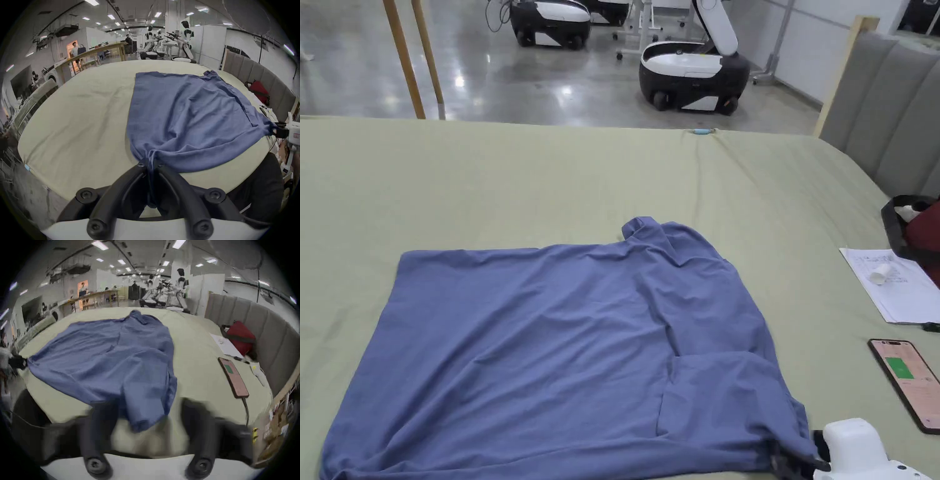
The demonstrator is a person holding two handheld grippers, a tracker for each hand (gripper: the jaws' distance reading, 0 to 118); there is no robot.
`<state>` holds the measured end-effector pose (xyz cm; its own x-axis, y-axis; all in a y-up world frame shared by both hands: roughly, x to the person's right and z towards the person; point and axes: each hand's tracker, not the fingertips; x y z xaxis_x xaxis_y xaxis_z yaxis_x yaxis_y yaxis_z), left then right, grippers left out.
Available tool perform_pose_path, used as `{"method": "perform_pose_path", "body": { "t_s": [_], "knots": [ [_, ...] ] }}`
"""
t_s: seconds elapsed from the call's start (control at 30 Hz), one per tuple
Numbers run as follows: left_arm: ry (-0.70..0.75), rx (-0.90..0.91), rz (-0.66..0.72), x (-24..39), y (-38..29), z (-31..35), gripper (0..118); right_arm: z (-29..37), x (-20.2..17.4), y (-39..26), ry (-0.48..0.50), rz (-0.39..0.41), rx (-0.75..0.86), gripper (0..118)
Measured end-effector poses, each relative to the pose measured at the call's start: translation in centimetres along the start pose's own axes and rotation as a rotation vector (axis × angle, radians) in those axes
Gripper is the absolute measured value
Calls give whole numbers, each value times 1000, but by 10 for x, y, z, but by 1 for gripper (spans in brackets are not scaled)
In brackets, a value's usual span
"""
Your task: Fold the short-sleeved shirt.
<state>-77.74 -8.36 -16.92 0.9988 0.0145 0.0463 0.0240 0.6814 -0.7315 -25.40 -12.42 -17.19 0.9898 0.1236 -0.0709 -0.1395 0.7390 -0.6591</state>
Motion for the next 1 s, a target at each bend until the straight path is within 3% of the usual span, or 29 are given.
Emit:
{"method": "perform_pose_path", "body": {
  "t_s": [0.03,0.07,0.13,0.23,0.43,0.63,0.7,0.83,0.87,0.9,0.93,0.97,1.0],
  "knots": [
    [-1,-1,2,-1,1,2,3,-4,2,3,14,-14,-10,6],
    [-7,-8,5,-4,0,-1,3,-7,6,5,73,-63,-35,6],
    [-4,-11,3,-6,3,3,3,2,12,8,74,-74,-6,6],
    [1,17,4,-12,11,17,3,29,21,20,99,-161,72,6],
    [11,85,-70,-12,83,23,3,43,29,91,107,-172,144,6],
    [11,-29,-140,-9,172,-68,3,-36,28,170,80,-170,101,6],
    [27,-79,-104,-15,193,-102,3,-69,28,186,36,-174,45,6],
    [7,-169,31,-17,208,-147,4,-121,29,200,52,-218,-38,6],
    [21,-152,18,-11,205,-148,12,-129,27,200,56,-232,-56,7],
    [45,-141,0,-8,204,-148,30,-133,26,199,53,-235,-70,13],
    [80,-116,-29,-5,202,-144,68,-133,24,197,48,-226,-63,29],
    [85,-104,-39,-3,199,-139,114,-131,24,193,38,-215,-60,70],
    [62,-90,-39,0,193,-130,118,-125,24,190,29,-199,-53,98]
  ]
}}
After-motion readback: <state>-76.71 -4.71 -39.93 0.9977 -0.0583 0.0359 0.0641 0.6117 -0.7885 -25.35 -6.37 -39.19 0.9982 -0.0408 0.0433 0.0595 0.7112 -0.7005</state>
